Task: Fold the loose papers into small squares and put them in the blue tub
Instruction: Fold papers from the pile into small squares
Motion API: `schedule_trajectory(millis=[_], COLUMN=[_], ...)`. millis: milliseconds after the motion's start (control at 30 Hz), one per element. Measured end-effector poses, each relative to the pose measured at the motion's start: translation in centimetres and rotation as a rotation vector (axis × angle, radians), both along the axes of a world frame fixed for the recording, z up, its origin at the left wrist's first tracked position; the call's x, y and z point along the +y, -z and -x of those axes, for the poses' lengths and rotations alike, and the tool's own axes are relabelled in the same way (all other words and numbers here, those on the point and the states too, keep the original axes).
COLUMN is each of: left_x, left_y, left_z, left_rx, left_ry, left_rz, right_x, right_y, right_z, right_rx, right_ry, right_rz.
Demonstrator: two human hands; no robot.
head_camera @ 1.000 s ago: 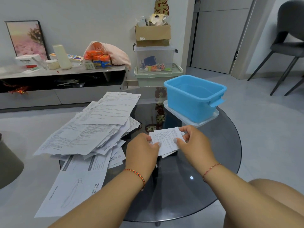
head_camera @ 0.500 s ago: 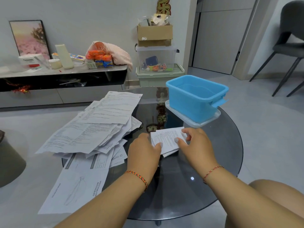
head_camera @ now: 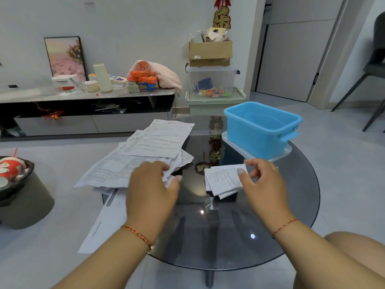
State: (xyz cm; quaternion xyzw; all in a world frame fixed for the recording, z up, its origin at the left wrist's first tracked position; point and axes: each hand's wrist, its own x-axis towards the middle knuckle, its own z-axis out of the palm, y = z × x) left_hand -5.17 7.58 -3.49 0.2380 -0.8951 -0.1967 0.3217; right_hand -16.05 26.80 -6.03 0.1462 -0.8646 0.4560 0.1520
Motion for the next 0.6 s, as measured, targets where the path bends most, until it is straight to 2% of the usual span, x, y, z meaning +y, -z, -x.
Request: schedule_trajectory(millis=[100, 200, 300, 433, 600], left_x=[-3.8, -6.3, -7.0, -6.9, -8.3], left_y=[-0.4, -0.4, -1.2, -3.5, -3.2], left_z=[-1.2, -2.2, -2.5, -0.2, 5.0], left_rx=[-0.186, -0.395, -0.393, -0.363, -0.479], left_ry=[-0.114, -0.08, 0.012, 0.104, 0.142], left_rz=[0.139, 0.103, 0.034, 0.037, 0.078], right_x=[-0.1, -0.2, -0.3, -0.6, -0.9], right_y=[-0.1, 0.0, 0.2, 0.4, 0.4], right_z=[-0.5, -0.6, -0.6, -0.8, -0.8], right_rx=[-0.007, -0.009, -0.008, -0.007, 0.009], right_ry=[-0.022, -0.029, -0.036, -0.052, -0.068], right_rz=[0.006, 0.004, 0.017, 0.008, -0.001])
